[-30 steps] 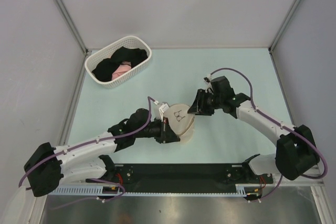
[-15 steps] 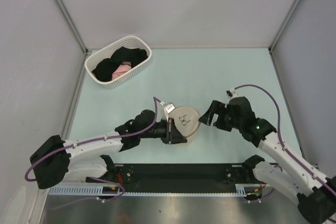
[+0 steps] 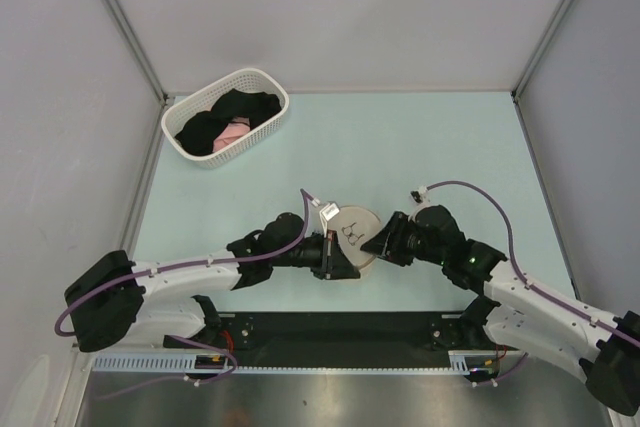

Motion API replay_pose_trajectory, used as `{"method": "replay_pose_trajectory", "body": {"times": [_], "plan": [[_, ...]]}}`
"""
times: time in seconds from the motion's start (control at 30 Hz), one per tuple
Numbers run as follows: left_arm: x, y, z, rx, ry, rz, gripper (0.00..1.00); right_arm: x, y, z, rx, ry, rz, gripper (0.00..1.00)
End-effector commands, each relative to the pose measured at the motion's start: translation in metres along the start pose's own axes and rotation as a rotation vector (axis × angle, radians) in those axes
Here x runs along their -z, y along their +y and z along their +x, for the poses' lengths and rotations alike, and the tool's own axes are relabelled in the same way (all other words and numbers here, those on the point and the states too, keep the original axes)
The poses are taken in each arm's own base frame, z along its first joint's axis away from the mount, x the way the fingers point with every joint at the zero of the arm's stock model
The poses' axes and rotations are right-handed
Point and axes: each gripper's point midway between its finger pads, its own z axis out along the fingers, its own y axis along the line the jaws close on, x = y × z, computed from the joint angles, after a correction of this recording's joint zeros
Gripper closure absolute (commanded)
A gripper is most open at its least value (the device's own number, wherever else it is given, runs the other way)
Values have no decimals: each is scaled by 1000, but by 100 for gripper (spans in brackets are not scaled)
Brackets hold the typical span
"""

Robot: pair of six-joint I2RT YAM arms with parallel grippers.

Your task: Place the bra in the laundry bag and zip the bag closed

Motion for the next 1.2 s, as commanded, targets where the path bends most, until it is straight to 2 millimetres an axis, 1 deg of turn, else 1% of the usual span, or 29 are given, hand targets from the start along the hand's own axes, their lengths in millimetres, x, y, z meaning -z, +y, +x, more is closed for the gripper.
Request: {"method": "replay_pose_trajectory", "body": {"times": [0.0, 0.07, 0.1, 0.13, 0.17, 0.2, 0.23, 0.3, 0.33, 0.37, 0.4, 0.47, 0.5, 0.57, 0.63, 0.7, 0.73, 0.77, 0.83, 0.87, 0.9, 0.93, 0.97, 1.0, 1.03, 1.07, 1.1, 1.13, 1.17], "plan": [[-2, -12, -13, -18, -38, 14, 100, -2, 14, -11, -13, -55, -53, 71], [-1, -5, -17, -21, -60, -30, 100, 0, 13, -13, -4, -62, -50, 79], [2, 2, -15, -17, -58, -69, 100, 1, 13, -13, 1, -62, -54, 90], [4, 8, -17, -22, -67, -106, 100, 2, 11, -13, 1, -58, -47, 93], [6, 12, -19, -24, -76, -136, 100, 4, 11, -17, 0, -67, -46, 96], [9, 21, -20, -23, -86, -186, 100, 6, 11, -16, 5, -51, -55, 100], [14, 22, -22, -31, -101, -194, 100, 7, 10, -16, 7, -44, -58, 100], [22, 34, -22, -17, -118, -242, 100, 11, 9, -17, 9, -25, -71, 100], [28, 32, -25, -17, -142, -240, 100, 12, 9, -16, 13, -18, -73, 100], [32, 36, -23, -12, -151, -250, 100, 14, 10, -14, 18, 3, -84, 100], [37, 41, -20, -7, -155, -272, 100, 15, 9, -15, 29, 3, -83, 100], [47, 42, -18, -6, -172, -277, 100, 17, 8, -12, 33, 22, -89, 100], [53, 52, -13, 1, -164, -323, 100, 18, 9, -13, 38, 22, -100, 100], [63, 54, -10, 0, -173, -350, 100, 21, 16, -9, 48, 46, -143, 100], [71, 59, -2, -3, -146, -377, 100, 22, 21, -9, 67, 50, -165, 100], [75, 51, 0, -9, -153, -331, 100, 22, 22, -8, 76, 64, -170, 100], [74, 46, 7, -7, -129, -291, 100, 21, 21, -7, 86, 71, -170, 100], [73, 36, 3, -19, -145, -240, 100, 19, 19, -6, 86, 83, -161, 100], [72, 19, 7, -24, -132, -158, 100, 16, 17, -6, 89, 87, -154, 100], [69, 8, 4, -32, -140, -106, 100, 14, 17, -7, 98, 90, -151, 100], [66, 5, 6, -33, -127, -84, 100, 9, 14, -7, 100, 96, -137, 98], [63, -3, 10, -38, -103, -51, 100, 5, 13, -11, 112, 85, -125, 91], [60, -7, 10, -38, -101, -36, 100, 2, 13, -12, 117, 86, -124, 87], [54, -9, 12, -41, -84, -26, 100, -4, 8, -12, 116, 100, -103, 80], [52, -12, 9, -45, -94, -14, 100, -6, 12, -16, 129, 92, -101, 56], [49, -10, 9, -42, -96, -21, 100, -8, 5, -15, 136, 100, -65, 46], [48, -7, 8, -39, -101, -33, 100, -10, 0, -17, 135, 94, -28, 38], [47, -5, 6, -39, -114, -38, 100, -11, 0, -22, 151, 60, 7, 24], [47, -2, 3, -29, -137, -53, 100, -7, -8, -17, 156, 73, 58, 20]]}}
